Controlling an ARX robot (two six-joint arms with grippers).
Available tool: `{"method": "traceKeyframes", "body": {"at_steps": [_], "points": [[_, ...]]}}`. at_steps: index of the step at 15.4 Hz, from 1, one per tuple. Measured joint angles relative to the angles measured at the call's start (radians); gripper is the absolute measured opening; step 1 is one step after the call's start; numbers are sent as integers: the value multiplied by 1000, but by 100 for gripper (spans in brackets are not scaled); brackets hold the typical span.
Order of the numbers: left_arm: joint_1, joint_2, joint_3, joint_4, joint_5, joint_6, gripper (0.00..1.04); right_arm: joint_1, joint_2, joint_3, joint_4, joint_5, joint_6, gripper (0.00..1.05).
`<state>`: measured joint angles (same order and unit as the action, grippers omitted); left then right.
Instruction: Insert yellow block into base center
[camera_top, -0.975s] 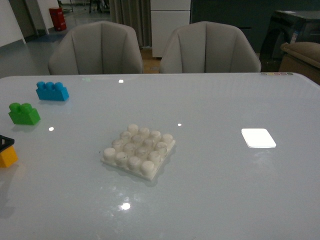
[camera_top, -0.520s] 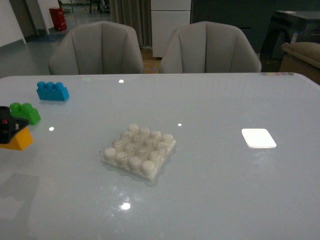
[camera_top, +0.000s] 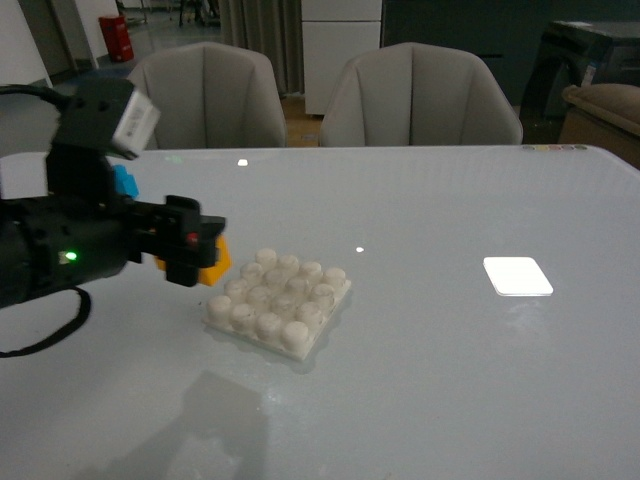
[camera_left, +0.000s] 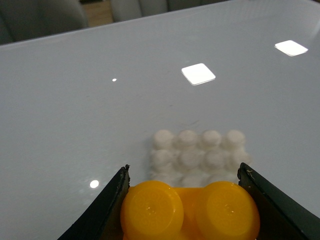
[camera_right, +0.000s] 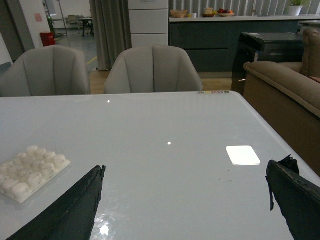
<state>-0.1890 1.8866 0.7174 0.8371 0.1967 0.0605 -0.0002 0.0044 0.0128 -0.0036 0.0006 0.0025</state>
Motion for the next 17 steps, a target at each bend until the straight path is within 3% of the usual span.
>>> {"method": "traceKeyframes", "body": {"at_steps": [3,5,10,17], "points": [[-128,114,61,47,-34,-8,59,0,0,0,0,0,0,98],[-168,205,134,40,-68,-3,59,0,0,0,0,0,0,98],[-132,321,257,24,-59,0,59,0,0,0,0,0,0,98],[-128,325,243,43,-65,-2,59,0,0,0,0,0,0,98]]}}
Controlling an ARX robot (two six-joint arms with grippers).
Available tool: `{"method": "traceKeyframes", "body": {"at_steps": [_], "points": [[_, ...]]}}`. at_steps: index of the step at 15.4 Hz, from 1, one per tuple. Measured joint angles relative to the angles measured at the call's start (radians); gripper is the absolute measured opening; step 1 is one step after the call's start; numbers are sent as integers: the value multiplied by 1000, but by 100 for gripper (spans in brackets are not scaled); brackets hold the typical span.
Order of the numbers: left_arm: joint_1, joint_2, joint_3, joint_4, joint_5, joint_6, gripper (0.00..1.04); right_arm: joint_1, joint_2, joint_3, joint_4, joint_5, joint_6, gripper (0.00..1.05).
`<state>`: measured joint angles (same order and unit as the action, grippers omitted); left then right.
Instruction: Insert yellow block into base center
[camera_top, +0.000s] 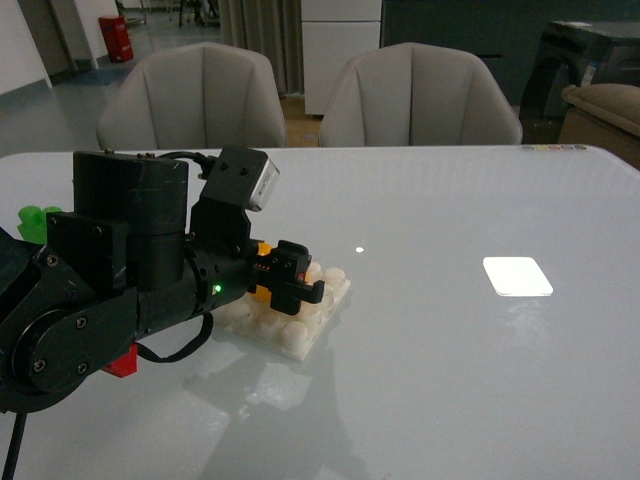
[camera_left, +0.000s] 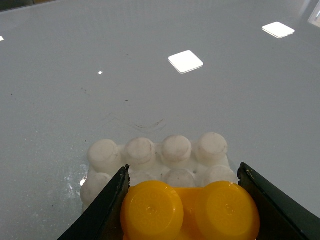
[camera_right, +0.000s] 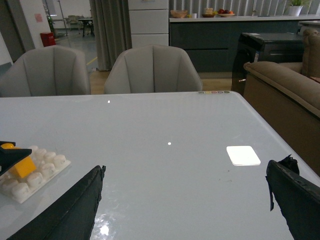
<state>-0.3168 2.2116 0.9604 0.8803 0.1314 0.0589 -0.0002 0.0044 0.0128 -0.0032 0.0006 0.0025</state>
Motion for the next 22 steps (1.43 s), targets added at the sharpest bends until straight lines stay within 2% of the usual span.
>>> {"method": "traceKeyframes", "body": {"at_steps": [18,19,22], "points": [[-6,65,-6,34,-31,-4,59,0,0,0,0,0,0,98],[-7,65,-5,31,-30,-8,61,0,0,0,0,0,0,98],[-9,65,-4,22,-18,-15,96,0,0,0,0,0,0,98]]}}
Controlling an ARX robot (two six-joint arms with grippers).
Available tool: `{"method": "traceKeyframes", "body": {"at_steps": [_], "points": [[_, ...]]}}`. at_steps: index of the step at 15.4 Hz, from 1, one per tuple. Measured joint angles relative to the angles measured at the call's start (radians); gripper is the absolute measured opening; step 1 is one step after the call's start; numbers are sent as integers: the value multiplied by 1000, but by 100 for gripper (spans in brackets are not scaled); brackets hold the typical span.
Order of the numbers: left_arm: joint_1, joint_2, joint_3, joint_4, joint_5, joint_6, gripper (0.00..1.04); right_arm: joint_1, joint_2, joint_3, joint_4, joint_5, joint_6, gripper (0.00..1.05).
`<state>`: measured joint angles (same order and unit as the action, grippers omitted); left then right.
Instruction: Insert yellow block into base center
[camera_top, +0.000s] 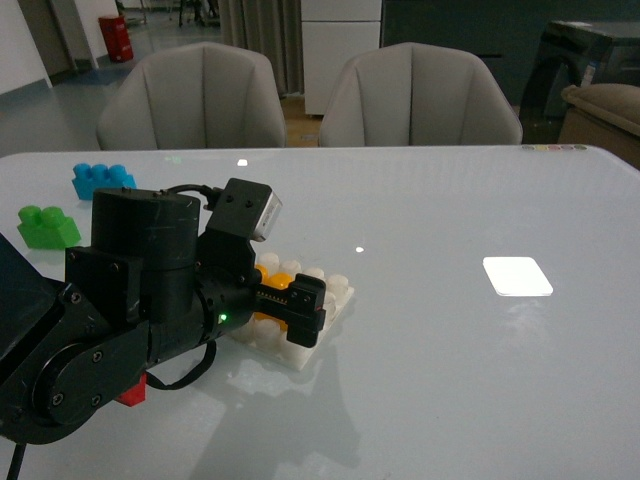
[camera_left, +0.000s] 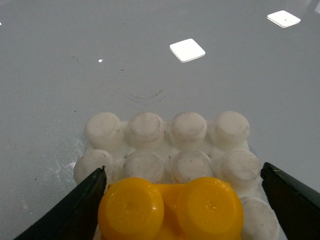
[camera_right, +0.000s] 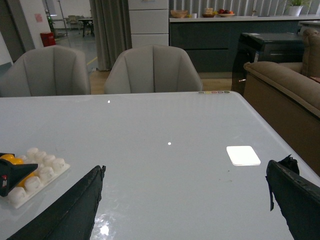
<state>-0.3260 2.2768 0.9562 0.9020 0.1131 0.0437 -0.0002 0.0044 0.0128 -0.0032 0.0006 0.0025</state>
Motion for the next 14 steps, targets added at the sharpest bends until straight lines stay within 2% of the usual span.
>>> {"method": "traceKeyframes", "body": {"at_steps": [1,2,10,14], "points": [[-1,0,0,0,3,-6,100,0,0,0,0,0,0,98],[-2,-2,0,1,3,-13,97,0,0,0,0,0,0,98],[11,-218,-38,26,-9,-84,98,0,0,0,0,0,0,98],[32,-248,-44,-10,-8,-97,98,0,0,0,0,0,0,98]]}}
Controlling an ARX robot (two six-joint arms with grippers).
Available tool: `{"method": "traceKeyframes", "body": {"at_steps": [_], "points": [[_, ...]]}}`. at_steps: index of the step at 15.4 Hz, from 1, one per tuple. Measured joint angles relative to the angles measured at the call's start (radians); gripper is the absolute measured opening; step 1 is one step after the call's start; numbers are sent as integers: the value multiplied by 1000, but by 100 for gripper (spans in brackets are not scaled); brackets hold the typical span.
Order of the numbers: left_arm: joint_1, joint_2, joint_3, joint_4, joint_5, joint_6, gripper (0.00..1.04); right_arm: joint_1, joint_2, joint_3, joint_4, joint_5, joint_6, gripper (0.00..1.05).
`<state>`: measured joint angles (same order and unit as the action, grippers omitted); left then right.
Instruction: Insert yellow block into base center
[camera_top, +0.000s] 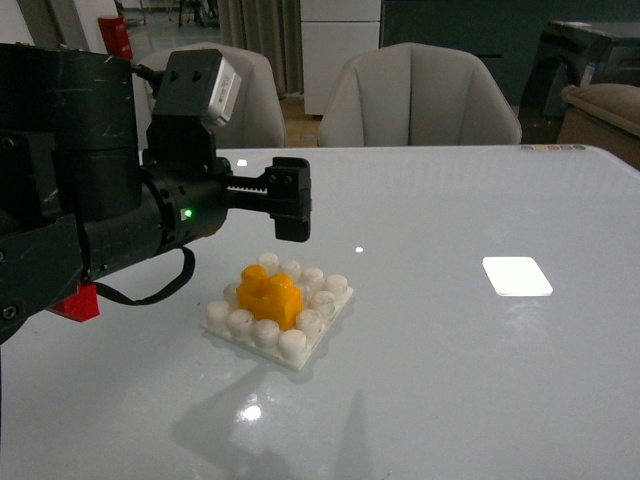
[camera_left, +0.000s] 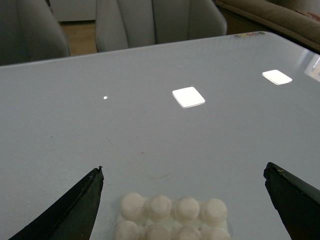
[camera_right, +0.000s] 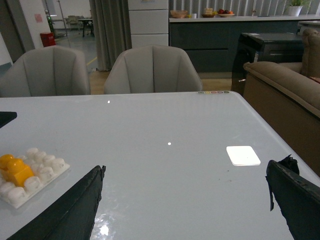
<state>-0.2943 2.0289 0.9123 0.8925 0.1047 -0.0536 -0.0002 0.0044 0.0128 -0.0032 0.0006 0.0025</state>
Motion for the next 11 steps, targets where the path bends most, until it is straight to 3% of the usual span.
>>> {"method": "traceKeyframes", "body": {"at_steps": [2,5,7,11], "points": [[86,0,14,-32,9,-6,98,0,0,0,0,0,0,98],[283,-6,31,-92,16,-14,98,0,0,0,0,0,0,98],[438,-201,-83,-108,74,3,98,0,0,0,0,0,0,98],[489,-682,-373,-275,180,118,98,0,0,0,0,0,0,98]]}}
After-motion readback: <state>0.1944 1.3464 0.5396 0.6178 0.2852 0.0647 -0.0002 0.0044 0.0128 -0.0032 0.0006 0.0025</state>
